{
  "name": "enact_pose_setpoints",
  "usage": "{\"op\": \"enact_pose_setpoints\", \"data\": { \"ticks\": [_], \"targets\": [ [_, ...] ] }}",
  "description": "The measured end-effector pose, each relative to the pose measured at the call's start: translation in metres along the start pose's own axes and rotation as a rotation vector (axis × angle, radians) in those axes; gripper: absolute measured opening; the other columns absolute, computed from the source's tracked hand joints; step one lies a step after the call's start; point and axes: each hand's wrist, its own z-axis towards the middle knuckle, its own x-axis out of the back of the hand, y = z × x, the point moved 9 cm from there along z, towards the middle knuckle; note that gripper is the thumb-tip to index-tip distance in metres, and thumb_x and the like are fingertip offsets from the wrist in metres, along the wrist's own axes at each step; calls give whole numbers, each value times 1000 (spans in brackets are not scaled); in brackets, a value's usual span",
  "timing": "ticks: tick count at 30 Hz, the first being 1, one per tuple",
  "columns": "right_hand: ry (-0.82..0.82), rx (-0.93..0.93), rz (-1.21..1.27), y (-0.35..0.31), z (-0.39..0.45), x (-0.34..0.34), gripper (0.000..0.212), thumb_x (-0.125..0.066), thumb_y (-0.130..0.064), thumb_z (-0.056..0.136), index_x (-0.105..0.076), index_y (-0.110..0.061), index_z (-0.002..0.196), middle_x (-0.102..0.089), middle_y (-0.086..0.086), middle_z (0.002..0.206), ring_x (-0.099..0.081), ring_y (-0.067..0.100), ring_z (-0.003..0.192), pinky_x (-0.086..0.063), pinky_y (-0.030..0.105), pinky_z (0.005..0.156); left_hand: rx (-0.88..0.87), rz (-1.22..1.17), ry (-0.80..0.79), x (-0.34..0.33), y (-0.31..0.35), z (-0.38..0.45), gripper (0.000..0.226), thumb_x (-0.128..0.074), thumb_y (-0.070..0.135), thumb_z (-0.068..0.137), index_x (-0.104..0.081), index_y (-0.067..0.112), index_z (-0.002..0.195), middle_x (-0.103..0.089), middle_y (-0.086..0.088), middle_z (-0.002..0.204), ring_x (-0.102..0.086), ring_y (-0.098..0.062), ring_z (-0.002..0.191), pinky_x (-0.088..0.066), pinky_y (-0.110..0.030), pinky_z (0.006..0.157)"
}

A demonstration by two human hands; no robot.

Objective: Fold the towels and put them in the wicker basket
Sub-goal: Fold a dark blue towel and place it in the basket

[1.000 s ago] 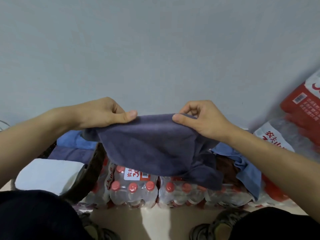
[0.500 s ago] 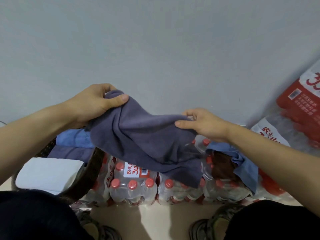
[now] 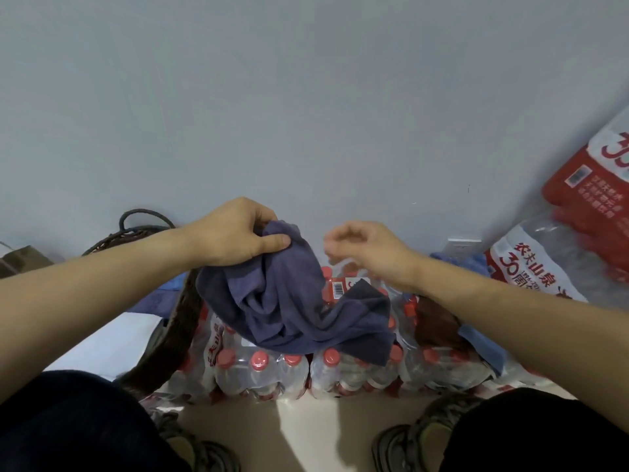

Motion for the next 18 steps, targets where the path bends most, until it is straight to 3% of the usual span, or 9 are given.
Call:
{"op": "enact_pose_setpoints", "data": {
  "ticks": [1,3,5,7,9,12,15,18],
  "targets": [
    [-15,-9,-190,20,-1,7,17,-77,-10,83,-68,-9,97,-69,1,84,-64,10,75,-50,27,74,34,17,2,-1,-9,0,20,-68,36,89,-70,17,80,-71,2,76,-64,-8,70,-51,-22,65],
    [-207,-82,-625,72,-10,9,21,-78,-12,80,-67,-11,98,-66,-2,85,-60,9,74,-48,24,74,92,42,0,-5,-22,0,23,-68,37,89,-70,15,84,-72,-2,81,-66,-17,79,-54,-32,73],
    [-395,-173,-987,125,-26,12,27,-76,-25,81,-62,-19,103,-63,-2,97,-59,12,83,-47,25,76,138,62,12,-9,-32,0,24,-68,37,88,-70,14,83,-71,-5,81,-65,-21,79,-52,-32,71],
    [-471,-179,-1197,156,-34,9,42,-75,-38,79,-56,-19,111,-56,3,111,-55,19,97,-45,29,82,170,108,13,-14,-40,0,26,-68,38,88,-68,14,78,-68,-4,74,-61,-20,71,-46,-29,65],
    [-460,-162,-1222,169,-35,0,56,-77,-42,75,-52,-16,118,-52,5,118,-54,25,105,-44,32,87,184,137,-14,-20,-45,0,28,-67,39,88,-64,17,71,-63,0,66,-55,-16,64,-41,-28,61],
    [-514,-162,-1195,177,-32,-16,48,-75,-37,77,-58,-17,116,-58,5,117,-58,25,103,-45,30,83,199,174,-46,-27,-51,2,31,-67,40,88,-58,22,64,-58,5,60,-52,-11,60,-38,-27,61],
    [-559,-138,-1158,162,-23,-24,27,-73,-32,79,-65,-17,101,-66,2,95,-61,22,85,-47,28,73,230,214,-100,-32,-55,2,31,-66,41,89,-57,23,65,-58,7,62,-52,-10,61,-37,-26,57],
    [-430,-69,-979,111,-9,-20,15,-76,-29,75,-64,-20,77,-64,-1,74,-60,20,69,-48,31,62,253,232,-161,-38,-55,2,32,-65,42,89,-57,22,65,-58,7,63,-53,-11,61,-38,-24,54]
  ]
}}
